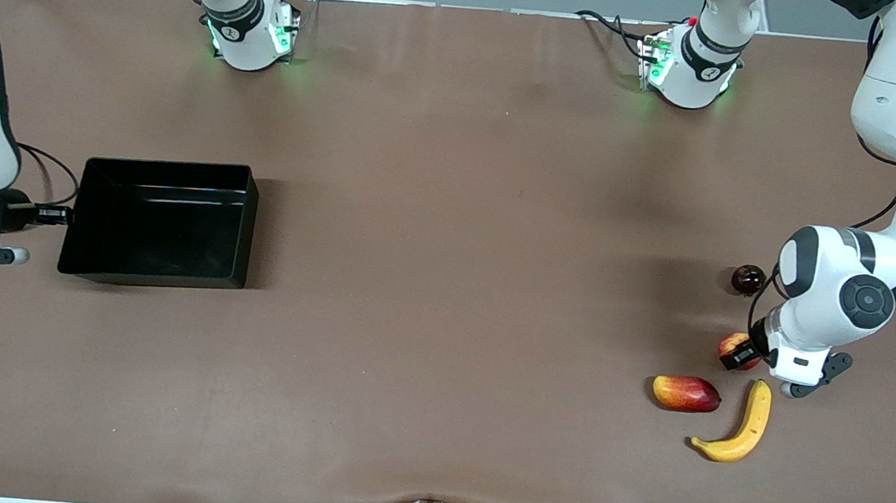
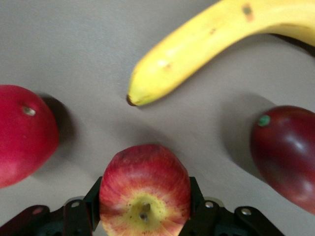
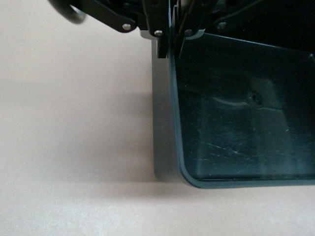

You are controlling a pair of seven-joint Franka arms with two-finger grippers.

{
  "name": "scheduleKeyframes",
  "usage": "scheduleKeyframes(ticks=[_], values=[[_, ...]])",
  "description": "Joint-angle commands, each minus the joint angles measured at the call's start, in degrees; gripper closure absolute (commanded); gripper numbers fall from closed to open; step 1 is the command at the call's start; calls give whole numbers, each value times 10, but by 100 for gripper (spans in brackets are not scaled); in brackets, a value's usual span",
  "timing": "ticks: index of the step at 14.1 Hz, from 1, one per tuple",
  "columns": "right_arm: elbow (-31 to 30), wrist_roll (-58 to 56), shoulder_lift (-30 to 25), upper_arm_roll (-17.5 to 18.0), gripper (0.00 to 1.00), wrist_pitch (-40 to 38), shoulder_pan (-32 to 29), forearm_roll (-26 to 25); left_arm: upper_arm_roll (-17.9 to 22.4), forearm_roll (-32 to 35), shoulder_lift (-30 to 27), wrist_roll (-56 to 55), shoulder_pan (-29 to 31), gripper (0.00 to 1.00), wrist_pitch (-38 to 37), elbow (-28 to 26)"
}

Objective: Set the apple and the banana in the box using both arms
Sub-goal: 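Lift the apple with the left gripper while the right gripper pushes the tray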

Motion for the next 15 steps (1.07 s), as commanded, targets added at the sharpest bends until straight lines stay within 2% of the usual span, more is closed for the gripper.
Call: scheduleKeyframes(ticks=[1,2,4,6,9,12,14,15], values=[[46,-4,-8,9,100,-91,-3,17,-1,15,-33,-15,-23,100,-96,38],[63,-5,-10,8,100,-119,-3,42,-2,15,-46,-18,-29,100,-131,53],[100,-4,-9,9,100,-165,-2,55,-3,15,-67,-30,-51,100,-173,68],[129,-2,-12,10,100,-189,7,76,-3,15,-80,-56,-77,100,-185,74],[129,32,-15,11,100,-222,26,153,-3,15,-90,-73,-108,100,-186,79],[127,88,-17,10,100,-258,96,172,-3,15,-92,-80,-128,100,-186,93],[127,147,-18,11,100,-258,135,184,-3,15,-95,-79,-138,100,-186,99],[127,162,-17,10,100,-253,155,206,-5,15,-98,-80,-141,100,-186,102]])
